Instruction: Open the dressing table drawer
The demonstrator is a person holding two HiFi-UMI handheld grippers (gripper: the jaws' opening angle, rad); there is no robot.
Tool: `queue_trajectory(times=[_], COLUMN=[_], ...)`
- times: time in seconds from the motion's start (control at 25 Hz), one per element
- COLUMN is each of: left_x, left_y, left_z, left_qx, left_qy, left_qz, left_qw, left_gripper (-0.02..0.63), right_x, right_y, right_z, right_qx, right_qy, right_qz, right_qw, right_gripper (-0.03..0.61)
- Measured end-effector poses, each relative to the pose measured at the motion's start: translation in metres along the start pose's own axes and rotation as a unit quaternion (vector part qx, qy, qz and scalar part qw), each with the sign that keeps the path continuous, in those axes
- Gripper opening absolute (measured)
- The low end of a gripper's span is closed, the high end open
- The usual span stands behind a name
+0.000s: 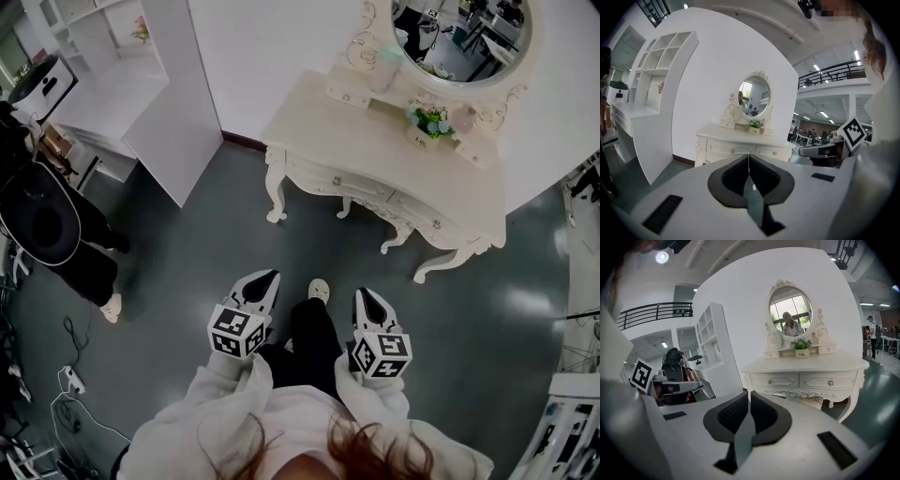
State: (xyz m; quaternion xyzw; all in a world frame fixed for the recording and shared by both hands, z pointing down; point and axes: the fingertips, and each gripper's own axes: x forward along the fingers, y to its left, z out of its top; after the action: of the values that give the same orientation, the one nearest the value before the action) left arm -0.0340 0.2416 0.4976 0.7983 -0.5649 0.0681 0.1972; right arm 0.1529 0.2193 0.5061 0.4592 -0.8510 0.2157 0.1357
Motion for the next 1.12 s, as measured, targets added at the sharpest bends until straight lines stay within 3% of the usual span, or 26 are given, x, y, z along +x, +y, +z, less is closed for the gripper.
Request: queue_trajectory(times=[0.76, 1.12], left_x=[0.116, 0.153], left_y=[0.038, 0.059], left_z=[0.067, 0.083], left_qx=[-0.007, -0.014], left_qy=[-0.024, -0.022], left_qz=[0.027, 0.055], left_qw=[0.9993, 0.9982], left_gripper=[0.020, 0.020], right_x=[0.104, 0.153], right_y=[-0.061, -0.077], right_z=[0.088, 0.110], right_qx=[-0.035, -0.040], right_qy=[0.000, 0.013], right_qz=[0.034, 0.065], right_qw=[0.999, 0.997], right_gripper=[0.043, 0.042])
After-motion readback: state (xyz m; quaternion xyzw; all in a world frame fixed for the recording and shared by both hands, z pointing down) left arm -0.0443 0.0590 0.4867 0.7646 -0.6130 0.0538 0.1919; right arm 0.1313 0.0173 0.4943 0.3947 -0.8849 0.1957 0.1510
